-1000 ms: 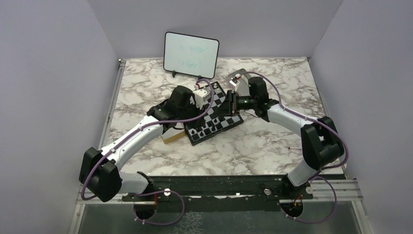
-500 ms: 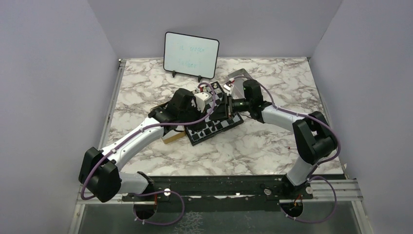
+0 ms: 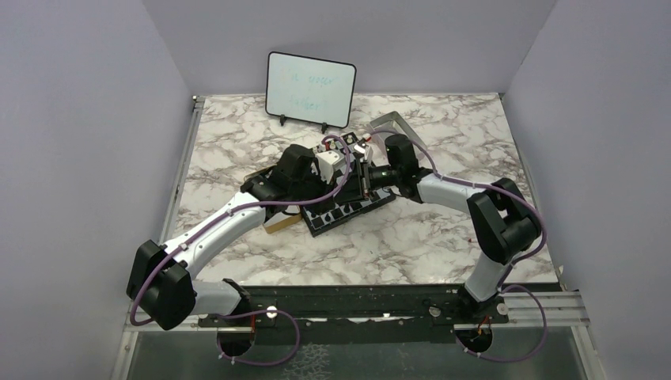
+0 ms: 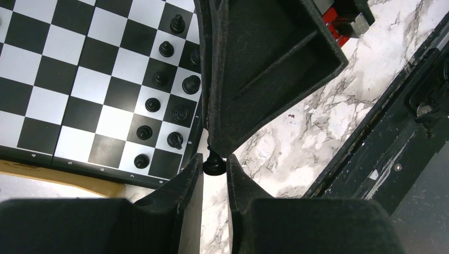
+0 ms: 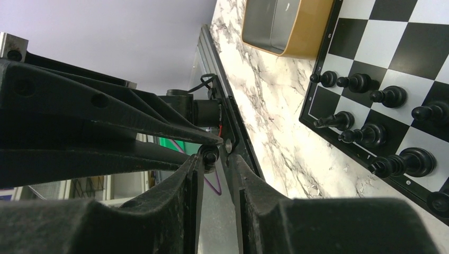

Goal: Set up the chess pieces on the board
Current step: Place the chess piece on the chessboard.

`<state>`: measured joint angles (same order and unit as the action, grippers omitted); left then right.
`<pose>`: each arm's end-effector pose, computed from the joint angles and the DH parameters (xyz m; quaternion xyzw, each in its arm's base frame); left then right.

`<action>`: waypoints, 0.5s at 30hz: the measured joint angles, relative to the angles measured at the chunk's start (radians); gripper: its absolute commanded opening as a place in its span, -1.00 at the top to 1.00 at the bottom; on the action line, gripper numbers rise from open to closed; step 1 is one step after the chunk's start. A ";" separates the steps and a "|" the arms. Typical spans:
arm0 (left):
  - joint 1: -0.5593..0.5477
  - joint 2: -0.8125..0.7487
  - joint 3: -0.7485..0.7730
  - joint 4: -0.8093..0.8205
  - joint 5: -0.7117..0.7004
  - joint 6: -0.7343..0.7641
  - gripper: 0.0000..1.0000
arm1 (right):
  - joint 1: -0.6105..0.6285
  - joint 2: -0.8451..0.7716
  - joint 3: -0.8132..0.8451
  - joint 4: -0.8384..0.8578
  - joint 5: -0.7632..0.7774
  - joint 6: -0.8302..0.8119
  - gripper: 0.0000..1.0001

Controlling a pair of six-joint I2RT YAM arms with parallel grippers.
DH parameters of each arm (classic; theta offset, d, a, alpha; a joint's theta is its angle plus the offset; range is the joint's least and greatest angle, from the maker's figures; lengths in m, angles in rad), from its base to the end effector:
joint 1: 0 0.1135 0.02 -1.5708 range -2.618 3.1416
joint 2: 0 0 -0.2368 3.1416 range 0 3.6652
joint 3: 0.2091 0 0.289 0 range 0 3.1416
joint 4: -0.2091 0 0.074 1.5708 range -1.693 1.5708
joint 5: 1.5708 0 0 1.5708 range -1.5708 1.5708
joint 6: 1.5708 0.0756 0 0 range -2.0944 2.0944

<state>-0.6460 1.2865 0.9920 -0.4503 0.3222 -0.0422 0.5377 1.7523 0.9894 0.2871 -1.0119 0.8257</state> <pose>0.2640 -0.2290 0.2174 0.3303 0.8440 -0.2720 0.3234 0.3193 0.2650 0.1422 -0.1425 0.7753 0.6082 0.0928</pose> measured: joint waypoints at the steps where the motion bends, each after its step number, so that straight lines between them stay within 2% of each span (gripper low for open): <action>1: 0.000 0.000 0.000 0.000 0.000 0.000 0.63 | 0.002 0.002 0.000 0.000 0.000 0.001 0.41; 5: 0.000 0.000 -0.002 -0.001 0.000 0.002 0.63 | 0.007 0.006 0.000 0.005 0.000 0.008 0.51; 12: -0.003 0.000 -0.002 0.001 -0.001 0.003 0.64 | 0.010 0.021 -0.007 0.080 -0.016 0.053 0.52; 15: -0.003 0.000 -0.002 0.001 -0.001 0.003 0.64 | 0.011 0.023 -0.017 0.107 -0.022 0.072 0.62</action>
<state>-0.6495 1.2865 0.9905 -0.4496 0.3214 -0.0395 0.5491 1.7748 0.9726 0.3943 -1.0340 0.8982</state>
